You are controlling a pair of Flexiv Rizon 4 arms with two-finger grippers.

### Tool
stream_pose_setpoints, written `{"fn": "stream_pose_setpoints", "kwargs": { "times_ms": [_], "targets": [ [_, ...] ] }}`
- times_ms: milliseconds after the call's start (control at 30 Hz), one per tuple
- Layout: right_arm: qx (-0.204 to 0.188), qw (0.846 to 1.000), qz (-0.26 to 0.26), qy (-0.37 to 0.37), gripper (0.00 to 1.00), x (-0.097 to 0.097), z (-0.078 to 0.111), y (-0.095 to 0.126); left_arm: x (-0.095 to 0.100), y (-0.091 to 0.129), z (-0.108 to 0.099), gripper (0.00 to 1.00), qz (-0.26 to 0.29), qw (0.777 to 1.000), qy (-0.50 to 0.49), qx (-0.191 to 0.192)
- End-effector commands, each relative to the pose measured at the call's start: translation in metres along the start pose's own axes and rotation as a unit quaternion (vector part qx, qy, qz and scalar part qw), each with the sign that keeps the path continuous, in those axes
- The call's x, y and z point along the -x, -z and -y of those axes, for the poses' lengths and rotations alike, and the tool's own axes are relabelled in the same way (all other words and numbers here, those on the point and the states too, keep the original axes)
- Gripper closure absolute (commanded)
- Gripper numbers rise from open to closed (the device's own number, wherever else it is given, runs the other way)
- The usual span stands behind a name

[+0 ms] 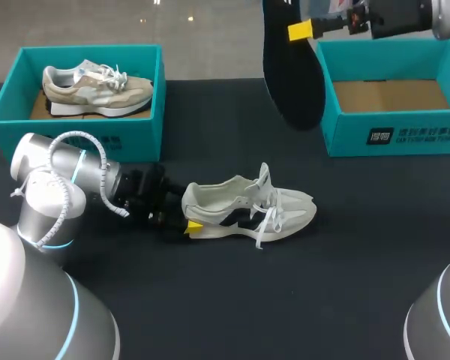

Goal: Take the shoe out of the shoebox, open the shoe tongue, remove and reinsert the insole, then place the shoe into the shoebox

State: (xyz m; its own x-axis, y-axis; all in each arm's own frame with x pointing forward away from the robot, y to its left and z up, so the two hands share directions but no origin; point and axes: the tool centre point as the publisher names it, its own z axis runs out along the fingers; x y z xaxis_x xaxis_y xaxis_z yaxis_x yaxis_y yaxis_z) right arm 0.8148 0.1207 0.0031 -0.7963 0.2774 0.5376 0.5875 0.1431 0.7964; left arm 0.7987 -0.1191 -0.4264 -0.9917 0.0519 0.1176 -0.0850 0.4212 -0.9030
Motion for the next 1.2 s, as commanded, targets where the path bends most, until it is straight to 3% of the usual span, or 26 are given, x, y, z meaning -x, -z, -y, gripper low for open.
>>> {"fn": "stream_pose_setpoints", "kwargs": {
  "times_ms": [33,533,733,867,1200],
  "targets": [
    [0.001,1.0,0.016,0.004,1.0,-0.008,0.005,0.006,0.002,-0.001,-0.003,1.0,0.0,1.0,0.0,0.001],
    [0.001,1.0,0.016,0.004,1.0,-0.008,0.005,0.006,0.002,-0.001,-0.003,1.0,0.0,1.0,0.0,0.001],
    [0.012,0.999,-0.032,0.008,1.0,-0.023,0.017,0.039,0.002,-0.001,-0.003,1.0,0.0,1.0,0.0,0.001],
    [-0.002,0.999,-0.01,0.046,1.0,-0.032,0.026,0.051,0.002,-0.001,-0.003,1.0,0.0,1.0,0.0,0.001],
    [-0.001,0.999,-0.008,0.037,1.0,-0.047,0.055,0.061,0.002,-0.001,-0.003,1.0,0.0,1.0,0.0,0.001]
  ]
}}
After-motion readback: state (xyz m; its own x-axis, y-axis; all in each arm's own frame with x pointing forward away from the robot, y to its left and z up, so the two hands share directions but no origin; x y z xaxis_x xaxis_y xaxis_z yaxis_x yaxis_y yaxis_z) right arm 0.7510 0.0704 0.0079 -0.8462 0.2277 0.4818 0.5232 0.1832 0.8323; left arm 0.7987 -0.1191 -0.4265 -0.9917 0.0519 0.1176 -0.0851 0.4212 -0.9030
